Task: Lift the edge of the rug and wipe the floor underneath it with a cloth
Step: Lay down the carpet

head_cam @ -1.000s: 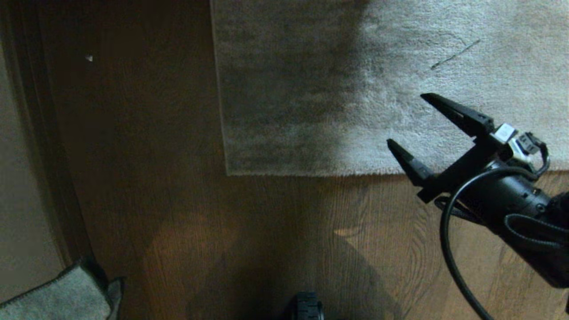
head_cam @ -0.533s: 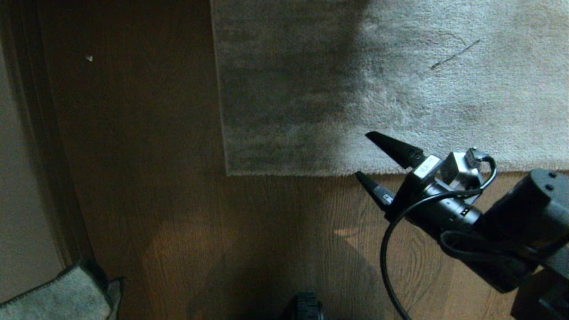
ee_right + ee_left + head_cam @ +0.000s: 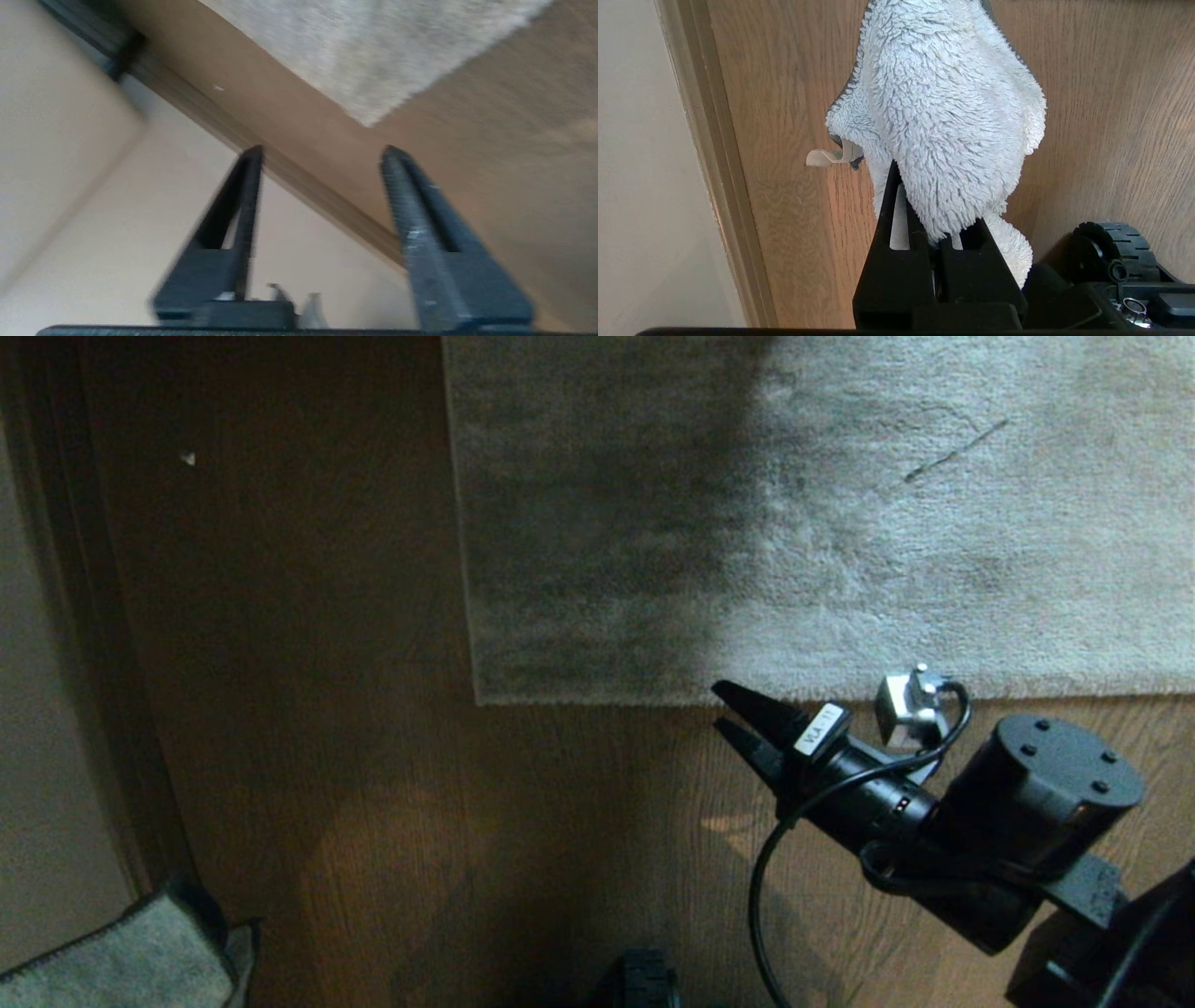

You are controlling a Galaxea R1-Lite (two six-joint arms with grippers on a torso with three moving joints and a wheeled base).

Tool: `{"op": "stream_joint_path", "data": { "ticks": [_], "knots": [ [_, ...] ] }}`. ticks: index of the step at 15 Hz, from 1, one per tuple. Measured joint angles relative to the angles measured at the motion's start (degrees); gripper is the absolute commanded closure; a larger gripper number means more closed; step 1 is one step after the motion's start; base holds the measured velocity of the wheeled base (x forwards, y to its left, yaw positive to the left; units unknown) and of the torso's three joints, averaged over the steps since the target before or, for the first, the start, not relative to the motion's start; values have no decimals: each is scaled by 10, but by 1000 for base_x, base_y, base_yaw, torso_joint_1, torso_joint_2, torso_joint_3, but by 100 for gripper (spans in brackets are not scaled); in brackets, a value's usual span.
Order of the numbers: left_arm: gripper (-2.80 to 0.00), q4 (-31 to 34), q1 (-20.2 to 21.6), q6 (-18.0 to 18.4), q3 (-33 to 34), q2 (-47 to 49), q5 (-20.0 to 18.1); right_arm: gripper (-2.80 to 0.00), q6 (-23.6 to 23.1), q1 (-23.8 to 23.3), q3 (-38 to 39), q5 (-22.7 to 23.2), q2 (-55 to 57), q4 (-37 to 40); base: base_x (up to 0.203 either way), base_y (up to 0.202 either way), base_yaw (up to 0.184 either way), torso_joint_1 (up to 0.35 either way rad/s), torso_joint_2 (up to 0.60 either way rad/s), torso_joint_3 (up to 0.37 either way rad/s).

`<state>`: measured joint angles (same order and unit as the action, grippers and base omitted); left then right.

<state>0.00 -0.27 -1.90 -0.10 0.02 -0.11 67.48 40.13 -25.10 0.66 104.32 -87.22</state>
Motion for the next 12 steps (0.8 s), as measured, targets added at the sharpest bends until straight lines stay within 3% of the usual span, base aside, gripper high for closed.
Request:
{"op": "stream_joint_path", "data": {
  "ticks": [4,12],
  "knots": [
    [0,0,0,0,0,0,0,0,-28,-10,-12,-1,27,0,0,0,0,0,0,0],
    [0,0,0,0,0,0,0,0,-45,-99,-42,-6,73,0,0,0,0,0,0,0]
  ]
}}
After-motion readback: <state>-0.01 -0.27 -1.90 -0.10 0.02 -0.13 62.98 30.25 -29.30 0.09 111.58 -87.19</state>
